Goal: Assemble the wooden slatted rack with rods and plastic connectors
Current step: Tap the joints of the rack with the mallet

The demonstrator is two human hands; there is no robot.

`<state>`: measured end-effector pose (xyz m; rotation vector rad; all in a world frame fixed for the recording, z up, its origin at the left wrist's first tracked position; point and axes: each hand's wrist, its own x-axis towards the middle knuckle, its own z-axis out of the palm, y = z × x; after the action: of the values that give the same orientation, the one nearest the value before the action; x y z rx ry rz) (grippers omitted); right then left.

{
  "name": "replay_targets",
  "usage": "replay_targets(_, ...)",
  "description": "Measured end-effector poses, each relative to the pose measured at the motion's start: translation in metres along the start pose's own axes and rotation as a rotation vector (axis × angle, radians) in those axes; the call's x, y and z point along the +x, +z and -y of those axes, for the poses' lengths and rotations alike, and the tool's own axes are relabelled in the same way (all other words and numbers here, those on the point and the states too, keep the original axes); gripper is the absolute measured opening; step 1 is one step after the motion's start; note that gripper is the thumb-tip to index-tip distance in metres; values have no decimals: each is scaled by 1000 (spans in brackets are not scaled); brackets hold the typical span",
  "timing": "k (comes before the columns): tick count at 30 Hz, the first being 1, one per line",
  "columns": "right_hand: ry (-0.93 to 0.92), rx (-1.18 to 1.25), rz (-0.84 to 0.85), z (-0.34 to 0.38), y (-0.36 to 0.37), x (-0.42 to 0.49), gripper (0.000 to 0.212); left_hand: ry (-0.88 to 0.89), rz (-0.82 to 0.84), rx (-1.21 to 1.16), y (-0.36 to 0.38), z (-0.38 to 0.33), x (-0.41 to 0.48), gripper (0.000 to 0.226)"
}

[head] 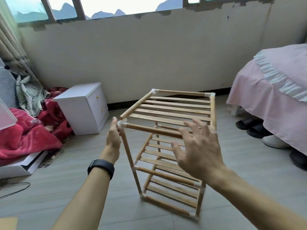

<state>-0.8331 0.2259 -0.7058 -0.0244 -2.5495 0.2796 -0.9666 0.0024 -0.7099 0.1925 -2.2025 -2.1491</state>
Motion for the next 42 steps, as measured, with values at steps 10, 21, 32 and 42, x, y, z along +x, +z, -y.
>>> replay_targets(10,46,-111,-6,-37,35,13,54,-7,188,132,-14,4,-9,65)
replay_targets(21,-110,-1,-32,6,52,14,48,38,53,152,-2,1,-28,55)
replay_targets(32,-131,16,-93,2,55,15,44,-7,17,245,3,-4,-26,57)
replay_targets(42,-138,25,-107,2,57,17,41,-74,-38,174,9,-4,-26,44)
